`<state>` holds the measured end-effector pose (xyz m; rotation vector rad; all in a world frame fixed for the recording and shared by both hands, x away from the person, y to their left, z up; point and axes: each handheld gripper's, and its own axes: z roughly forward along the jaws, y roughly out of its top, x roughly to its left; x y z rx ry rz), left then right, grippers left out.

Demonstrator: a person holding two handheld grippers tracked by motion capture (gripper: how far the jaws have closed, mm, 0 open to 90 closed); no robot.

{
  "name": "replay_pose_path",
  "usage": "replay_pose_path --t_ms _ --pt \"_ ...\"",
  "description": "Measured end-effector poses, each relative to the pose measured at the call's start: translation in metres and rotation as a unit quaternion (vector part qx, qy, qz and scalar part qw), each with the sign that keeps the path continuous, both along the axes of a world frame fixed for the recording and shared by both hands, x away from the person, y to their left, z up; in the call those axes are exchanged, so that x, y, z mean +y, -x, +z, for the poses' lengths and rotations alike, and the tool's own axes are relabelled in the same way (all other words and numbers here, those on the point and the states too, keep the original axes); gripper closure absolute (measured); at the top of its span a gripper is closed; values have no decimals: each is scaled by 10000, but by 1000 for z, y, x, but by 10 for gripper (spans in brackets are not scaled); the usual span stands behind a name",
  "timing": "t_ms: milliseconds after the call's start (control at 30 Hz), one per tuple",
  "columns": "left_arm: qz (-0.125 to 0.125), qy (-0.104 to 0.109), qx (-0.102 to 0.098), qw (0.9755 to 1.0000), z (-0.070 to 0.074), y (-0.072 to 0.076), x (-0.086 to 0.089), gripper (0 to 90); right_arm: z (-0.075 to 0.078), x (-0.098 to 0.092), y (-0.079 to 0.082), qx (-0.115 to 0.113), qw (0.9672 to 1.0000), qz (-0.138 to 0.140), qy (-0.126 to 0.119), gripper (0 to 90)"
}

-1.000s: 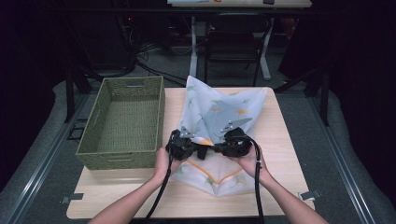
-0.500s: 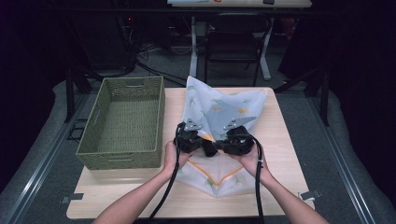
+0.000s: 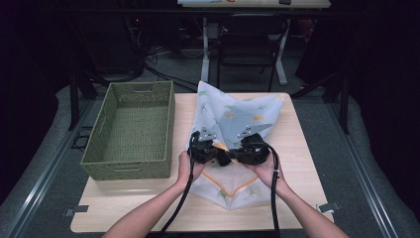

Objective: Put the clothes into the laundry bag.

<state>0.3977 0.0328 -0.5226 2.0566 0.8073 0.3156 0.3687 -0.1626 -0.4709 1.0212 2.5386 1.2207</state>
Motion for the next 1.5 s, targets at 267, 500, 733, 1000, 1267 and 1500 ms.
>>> replay_pose_path --t_ms 267,500,733,1000,1267,1500 --pt "85 -123 26 9999 -29 4 0 870 -4 3 1 166 9998 86 63 877" --pt "-65 -227 58 9997 -35 9 1 761 -6 1 1 267 9995 124 65 875" --pt "-246 -529 -61 9983 -18 19 9 515 -6 1 1 274 9995 109 86 875" --pt "-357 -722 38 9967 -7 30 23 464 -6 2 0 269 9995 119 115 875" --pt "-524 -1128 396 9914 -14 43 34 506 -6 2 0 269 9995 128 122 874" --pt "-570 -1462 471 9865 -37 43 25 859 -6 5 1 245 9994 161 157 871"
